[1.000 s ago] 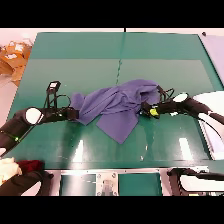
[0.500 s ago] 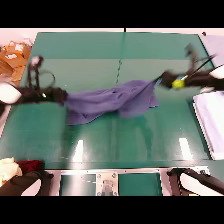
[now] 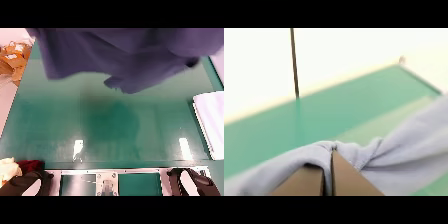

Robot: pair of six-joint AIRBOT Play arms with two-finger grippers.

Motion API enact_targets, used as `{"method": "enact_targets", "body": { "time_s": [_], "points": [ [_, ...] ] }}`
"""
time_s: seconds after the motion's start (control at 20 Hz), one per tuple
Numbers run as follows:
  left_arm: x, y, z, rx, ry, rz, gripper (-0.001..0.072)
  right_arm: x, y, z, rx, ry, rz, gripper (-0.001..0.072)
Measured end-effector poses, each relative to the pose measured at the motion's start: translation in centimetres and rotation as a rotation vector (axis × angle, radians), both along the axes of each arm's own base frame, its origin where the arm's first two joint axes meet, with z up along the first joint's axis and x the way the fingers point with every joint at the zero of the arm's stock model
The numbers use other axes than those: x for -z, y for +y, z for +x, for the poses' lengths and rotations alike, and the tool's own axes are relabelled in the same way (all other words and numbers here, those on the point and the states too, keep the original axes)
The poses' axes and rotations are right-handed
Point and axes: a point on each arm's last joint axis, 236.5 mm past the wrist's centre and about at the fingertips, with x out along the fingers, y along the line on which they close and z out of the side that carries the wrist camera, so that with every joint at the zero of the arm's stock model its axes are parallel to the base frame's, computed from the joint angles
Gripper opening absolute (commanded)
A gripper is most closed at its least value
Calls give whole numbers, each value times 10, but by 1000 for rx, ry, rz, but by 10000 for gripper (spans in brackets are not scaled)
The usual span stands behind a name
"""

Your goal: Fold the shirts.

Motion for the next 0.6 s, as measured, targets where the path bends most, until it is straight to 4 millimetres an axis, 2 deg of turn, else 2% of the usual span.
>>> {"method": "enact_targets", "body": {
  "time_s": [0.1,0.15,0.2,0.3,0.4,0.45,0.5,0.6],
  "points": [
    [-20,0,-21,8,-51,14,23,-24,-2,-20,39,-90,-2,21],
    [-22,1,-25,8,-56,20,23,-29,-5,-22,54,-105,-2,21],
    [-19,1,-23,5,-45,27,23,-29,-8,-19,61,-102,6,21],
    [1,2,-4,-1,17,41,23,-18,-16,2,56,-55,32,22],
    [39,0,31,-2,130,54,23,14,-26,40,29,59,69,21],
    [65,-2,52,0,204,61,23,38,-31,64,7,136,97,22],
    [93,-4,73,3,281,65,23,66,-36,90,-17,217,128,22],
    [165,-9,119,8,460,68,23,131,-36,137,-69,383,172,21]
  ]
}}
